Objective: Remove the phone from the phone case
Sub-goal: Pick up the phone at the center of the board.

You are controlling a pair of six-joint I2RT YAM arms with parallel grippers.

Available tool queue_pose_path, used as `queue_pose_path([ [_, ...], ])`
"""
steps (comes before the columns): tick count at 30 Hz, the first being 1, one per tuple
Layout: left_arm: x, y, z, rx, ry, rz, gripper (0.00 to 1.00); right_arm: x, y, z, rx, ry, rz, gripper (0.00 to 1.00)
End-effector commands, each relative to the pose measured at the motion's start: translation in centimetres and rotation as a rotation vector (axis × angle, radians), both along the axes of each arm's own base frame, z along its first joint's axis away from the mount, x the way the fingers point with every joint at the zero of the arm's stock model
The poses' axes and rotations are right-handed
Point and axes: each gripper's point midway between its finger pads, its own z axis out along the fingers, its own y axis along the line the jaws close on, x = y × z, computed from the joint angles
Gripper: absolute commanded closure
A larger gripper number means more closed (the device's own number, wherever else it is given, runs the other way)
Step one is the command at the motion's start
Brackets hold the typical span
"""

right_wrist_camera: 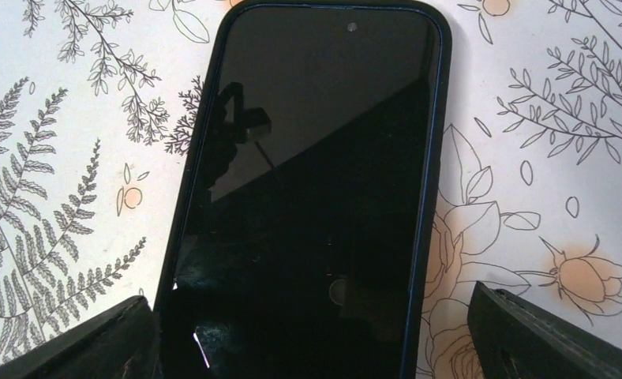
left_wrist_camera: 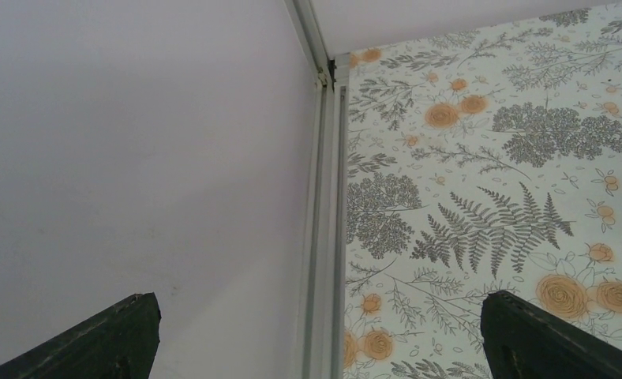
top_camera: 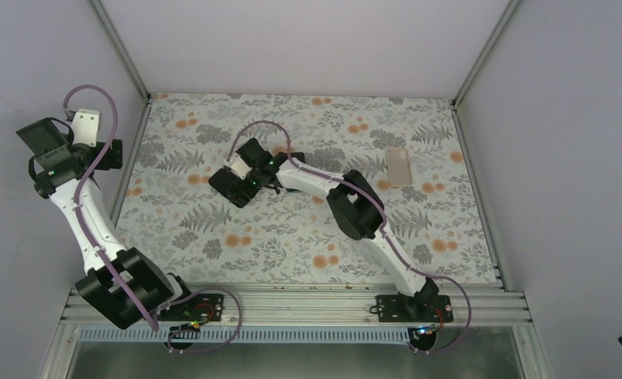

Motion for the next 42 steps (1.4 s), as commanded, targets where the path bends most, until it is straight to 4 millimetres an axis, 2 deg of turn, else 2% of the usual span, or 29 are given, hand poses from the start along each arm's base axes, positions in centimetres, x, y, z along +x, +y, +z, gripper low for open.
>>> queue_pose_path([
  [1, 0.2, -0.2, 0.2, -0.015, -0.027, -0.012, 0.0, -1.1, 0.1, -1.5, -0.041, 0.025, 0.015, 0.0],
  [9, 0.1, -0.4, -1.1, -0.029, -0.009, -0.017, 0.0, -2.2, -0.3, -2.3, -0.08, 0.038, 0.034, 0.0],
  [17, -0.1, -0.5, -1.9, -0.036, -0.002, -0.018, 0.0, -2.2, -2.0, -5.6, -0.249, -0.059, 0.034, 0.0],
  [24, 0.1, -1.0, -3.1, -0.067, 0.023, -0.046, 0.0, -2.9, -3.7, -6.8, -0.321, -0.077, 0.048, 0.01],
  [25, 0.2, -1.1, -3.2, -0.072, 0.025, -0.048, 0.0, -2.9, -3.8, -6.9, -0.323, -0.08, 0.053, 0.04],
  [27, 0.3, -1.4, -3.6, -0.077, 0.034, -0.059, 0.0, -3.2, -4.1, -7.1, -0.33, -0.078, 0.067, 0.17],
  [30, 1.0, -3.3, -4.5, -0.078, 0.069, -0.108, 0.0, -3.1, -4.6, -6.9, -0.345, -0.103, 0.071, 0.31],
  [35, 2.8, -8.9, -7.0, -0.179, 0.17, -0.288, 0.0, -2.3, -4.6, -3.0, -0.274, -0.205, 0.06, 0.35],
  [39, 4.0, -13.6, -9.4, -0.298, 0.277, -0.456, 0.0, -1.5, -4.9, 1.0, -0.235, -0.289, 0.038, 0.34],
  [42, 4.7, -16.8, -11.9, -0.388, 0.384, -0.554, 0.0, -1.2, -5.0, 4.8, -0.196, -0.337, 0.019, 0.34],
])
